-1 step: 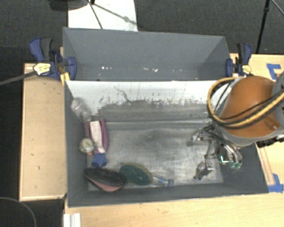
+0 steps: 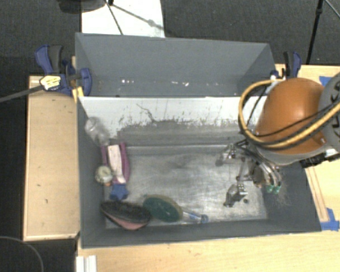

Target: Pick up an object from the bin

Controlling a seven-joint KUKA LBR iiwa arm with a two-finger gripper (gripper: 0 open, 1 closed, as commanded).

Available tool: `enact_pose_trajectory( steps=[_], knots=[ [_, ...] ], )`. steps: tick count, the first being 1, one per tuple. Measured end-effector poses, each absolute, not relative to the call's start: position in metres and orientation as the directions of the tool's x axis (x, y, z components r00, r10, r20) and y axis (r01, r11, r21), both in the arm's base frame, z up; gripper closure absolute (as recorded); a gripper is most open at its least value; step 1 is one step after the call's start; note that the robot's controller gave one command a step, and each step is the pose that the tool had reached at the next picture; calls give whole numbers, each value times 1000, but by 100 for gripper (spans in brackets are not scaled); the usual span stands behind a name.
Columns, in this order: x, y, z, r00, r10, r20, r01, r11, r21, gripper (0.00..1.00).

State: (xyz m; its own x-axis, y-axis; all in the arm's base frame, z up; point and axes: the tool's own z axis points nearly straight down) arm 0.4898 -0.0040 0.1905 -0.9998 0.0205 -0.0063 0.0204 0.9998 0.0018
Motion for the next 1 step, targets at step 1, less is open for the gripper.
enact_pose_trajectory(
  steps=[1],
  knots=[
    [484, 26, 134, -973, -232, 1, -232, 973, 2, 0]
  ],
)
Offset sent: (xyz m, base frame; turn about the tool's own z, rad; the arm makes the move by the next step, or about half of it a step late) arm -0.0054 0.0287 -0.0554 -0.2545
